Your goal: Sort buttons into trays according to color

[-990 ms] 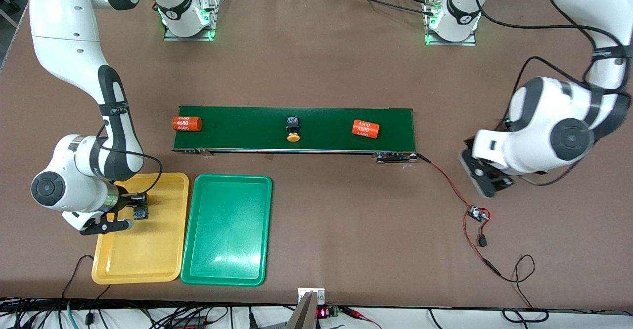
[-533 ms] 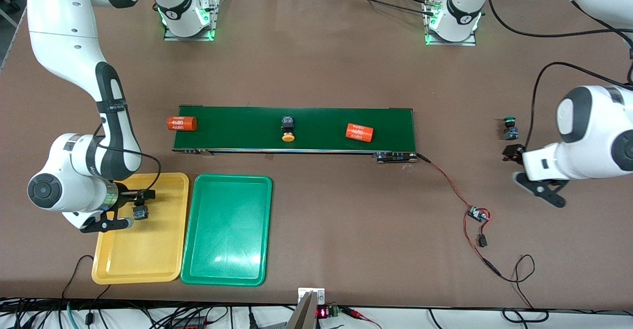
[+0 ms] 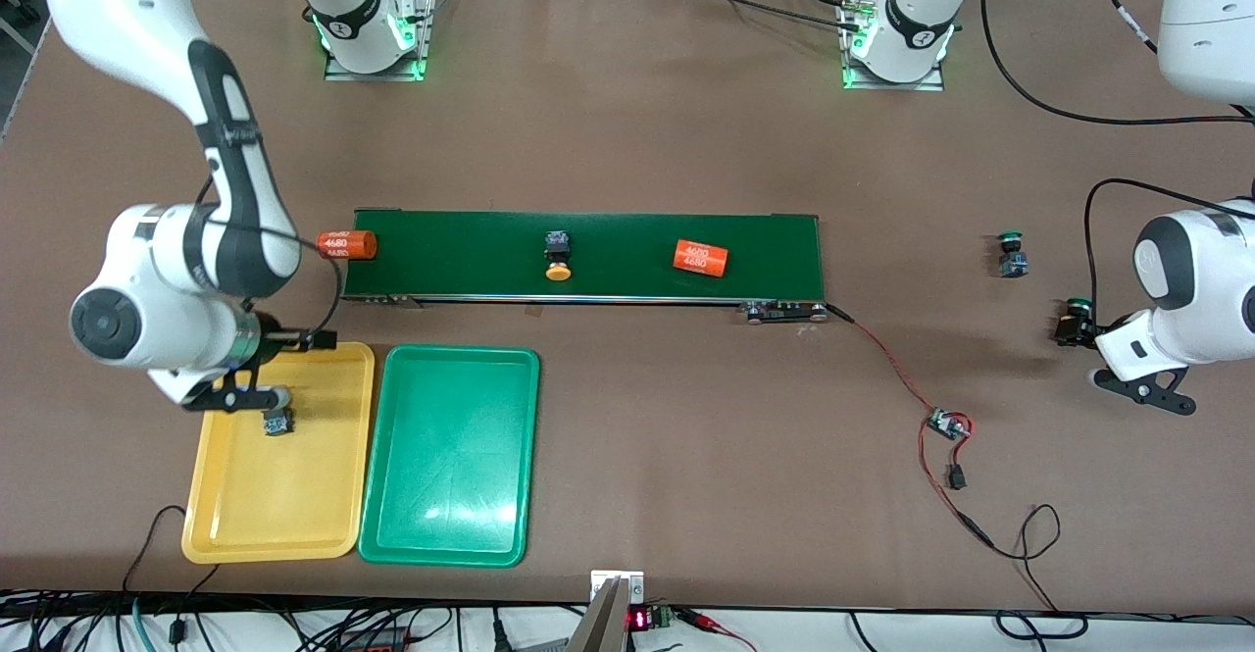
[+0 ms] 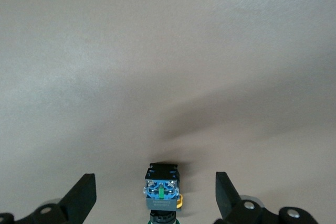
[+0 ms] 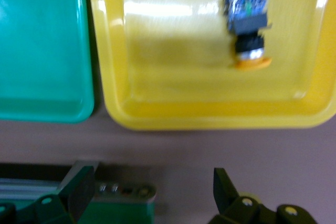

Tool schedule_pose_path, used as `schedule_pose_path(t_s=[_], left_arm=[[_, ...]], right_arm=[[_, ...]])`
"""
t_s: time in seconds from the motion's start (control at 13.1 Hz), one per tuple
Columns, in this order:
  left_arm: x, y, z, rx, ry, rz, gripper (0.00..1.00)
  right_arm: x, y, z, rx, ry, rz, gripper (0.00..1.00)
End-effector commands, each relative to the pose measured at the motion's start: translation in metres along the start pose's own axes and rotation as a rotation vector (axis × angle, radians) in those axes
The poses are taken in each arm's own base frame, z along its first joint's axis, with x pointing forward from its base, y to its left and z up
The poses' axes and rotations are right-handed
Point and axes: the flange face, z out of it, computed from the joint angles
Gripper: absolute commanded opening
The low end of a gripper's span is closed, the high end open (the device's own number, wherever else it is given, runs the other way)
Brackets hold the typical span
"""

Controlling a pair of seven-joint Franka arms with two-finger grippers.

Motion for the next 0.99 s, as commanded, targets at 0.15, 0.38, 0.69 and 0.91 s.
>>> schedule_pose_path(t_s=[0.15,0.38,0.69,0.91], left_arm=[[0.000,-0.003,-0.016,0.017,0.019,-0.013,1.00],[-0.001,0.006,-0.014,0.008,0.002,-0.012,1.00],[-0.024,0.012,-0.015,-0.049,-0.097,-0.114,1.00],[-0.042,0.019,0.004,-0.060,-0.141,-0.211,1.00]], right_arm=[[-0.097,-0.038,-0.012,0.031,-0.012,0.123,1.00],[-0.110,-0.091,-0.015,0.016,-0.005,0.069,1.00],[-0.129,-0.176,-0.008,-0.005,0.039,0.028,1.00],[-0.140,-0.220,0.002,-0.002,0.080,0.072,1.00]])
